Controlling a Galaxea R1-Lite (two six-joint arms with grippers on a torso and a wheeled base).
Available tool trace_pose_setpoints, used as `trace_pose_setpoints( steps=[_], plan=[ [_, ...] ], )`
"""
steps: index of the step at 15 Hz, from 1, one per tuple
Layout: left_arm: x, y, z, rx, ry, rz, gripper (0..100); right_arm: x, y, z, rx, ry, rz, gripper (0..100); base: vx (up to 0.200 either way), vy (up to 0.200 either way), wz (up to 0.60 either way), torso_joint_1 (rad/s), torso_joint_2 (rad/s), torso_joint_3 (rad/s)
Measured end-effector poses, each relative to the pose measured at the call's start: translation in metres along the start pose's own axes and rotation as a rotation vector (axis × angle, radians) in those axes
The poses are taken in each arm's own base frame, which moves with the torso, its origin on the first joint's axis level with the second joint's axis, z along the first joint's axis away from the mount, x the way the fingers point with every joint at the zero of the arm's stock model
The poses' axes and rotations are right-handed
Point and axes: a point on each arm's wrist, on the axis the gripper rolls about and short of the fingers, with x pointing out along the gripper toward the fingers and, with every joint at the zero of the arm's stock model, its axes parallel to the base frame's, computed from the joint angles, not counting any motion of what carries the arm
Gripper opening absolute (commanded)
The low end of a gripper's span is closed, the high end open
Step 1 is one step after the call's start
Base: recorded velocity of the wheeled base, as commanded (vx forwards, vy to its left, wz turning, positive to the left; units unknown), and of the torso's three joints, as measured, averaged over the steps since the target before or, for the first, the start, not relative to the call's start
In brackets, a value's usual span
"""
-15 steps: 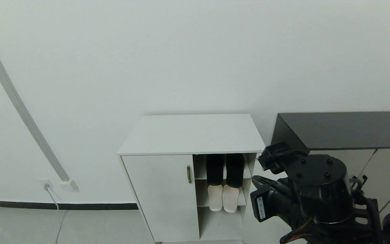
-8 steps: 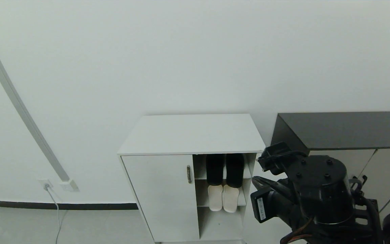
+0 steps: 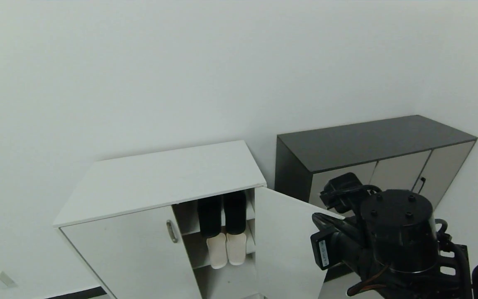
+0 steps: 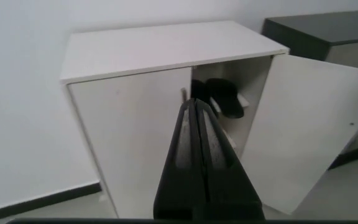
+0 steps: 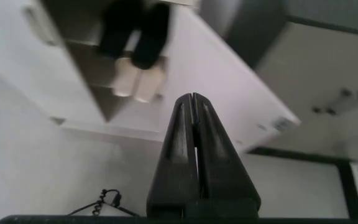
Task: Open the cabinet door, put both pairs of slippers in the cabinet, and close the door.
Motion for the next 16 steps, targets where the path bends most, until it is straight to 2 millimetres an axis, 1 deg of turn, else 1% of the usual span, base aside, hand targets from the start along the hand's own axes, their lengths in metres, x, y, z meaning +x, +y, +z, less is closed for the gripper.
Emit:
trace_pose_setpoints(
  steps=[2, 9, 13, 16],
  plan=[
    [0.000, 0.000, 0.000, 0.000, 0.000, 0.001, 0, 0.000, 0.000, -0.001, -0.006, 0.000, 0.000, 0, 0.000, 0.000, 0.00, 0.000, 0.00, 0.000],
    [0.000, 0.000, 0.000, -0.001, 0.000, 0.000, 0, 0.002, -0.002, -0.004, -0.010, 0.009, -0.007, 0, -0.200, 0.000, 0.00, 0.005, 0.00, 0.002],
    [0.000, 0.000, 0.000, 0.000, -0.001, 0.001, 0, 0.008, -0.005, -0.005, -0.004, 0.009, -0.030, 0, 0.000, 0.000, 0.00, 0.000, 0.00, 0.000],
    [0.000, 0.000, 0.000, 0.001, -0.001, 0.000, 0, 0.024, -0.012, -0.006, 0.011, 0.017, -0.068, 0, 0.000, 0.000, 0.00, 0.000, 0.00, 0.000]
  ],
)
